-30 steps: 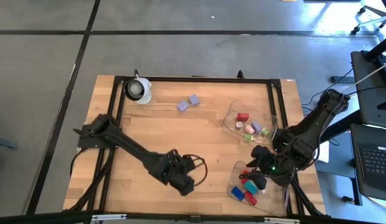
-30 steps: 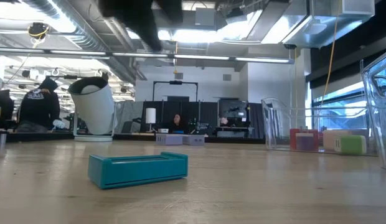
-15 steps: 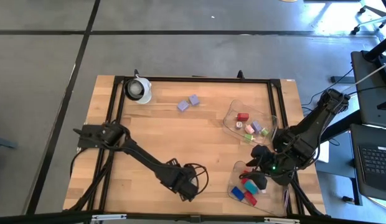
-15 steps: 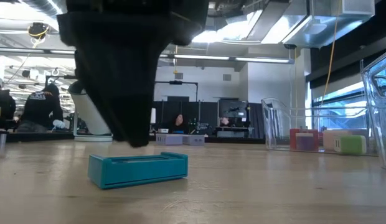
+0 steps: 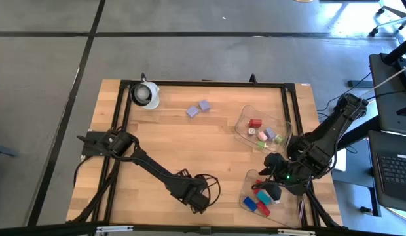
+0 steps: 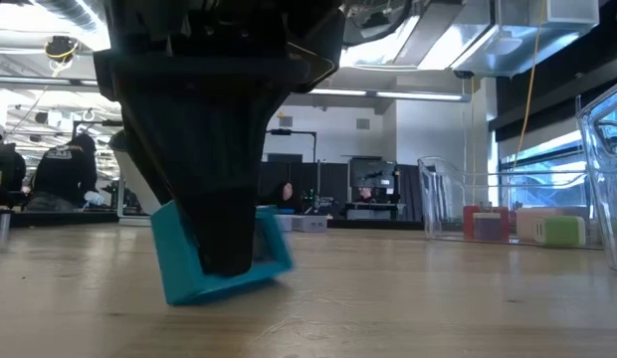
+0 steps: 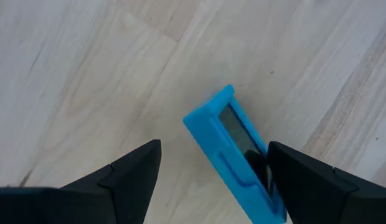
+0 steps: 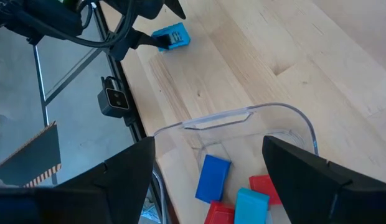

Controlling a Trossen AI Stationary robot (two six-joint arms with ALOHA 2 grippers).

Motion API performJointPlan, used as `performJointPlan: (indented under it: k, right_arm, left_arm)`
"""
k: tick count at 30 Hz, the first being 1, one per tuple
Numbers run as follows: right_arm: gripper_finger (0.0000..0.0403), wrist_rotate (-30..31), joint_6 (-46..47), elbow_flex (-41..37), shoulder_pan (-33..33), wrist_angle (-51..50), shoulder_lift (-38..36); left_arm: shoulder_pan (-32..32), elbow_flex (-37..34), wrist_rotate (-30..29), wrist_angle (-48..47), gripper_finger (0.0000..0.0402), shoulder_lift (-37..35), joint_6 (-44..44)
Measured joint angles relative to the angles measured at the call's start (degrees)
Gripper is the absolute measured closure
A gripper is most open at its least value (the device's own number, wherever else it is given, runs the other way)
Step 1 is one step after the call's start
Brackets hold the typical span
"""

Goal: Pick & Place Office items
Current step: Put the light blue digital clock into the bottom transparent bin

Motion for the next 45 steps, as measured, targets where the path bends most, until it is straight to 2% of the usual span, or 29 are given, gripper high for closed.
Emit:
performJointPlan:
  k: [13,17,25,38,45]
  right_arm:
    - [0.0103,0.0,0.0,0.0,0.0,0.0,0.0]
    - [0.0103,0.0,0.0,0.0,0.0,0.0,0.0]
    - [0.0103,0.0,0.0,0.0,0.0,0.0,0.0]
    - [0.0103,0.0,0.0,0.0,0.0,0.0,0.0]
    - [0.0103,0.0,0.0,0.0,0.0,0.0,0.0]
  left_arm:
    - [0.0,-0.2,2.2,3.2,0.0118,0.0,0.2]
    - [0.0,-0.2,3.0,3.3,0.0155,0.0,0.2]
    - [0.0,-0.2,4.6,3.3,0.0267,-0.2,0.2]
    - [0.1,-0.1,4.6,4.2,0.0264,-0.4,0.1]
    - [0.5,0.0,2.3,5.0,0.0265,-2.0,0.1]
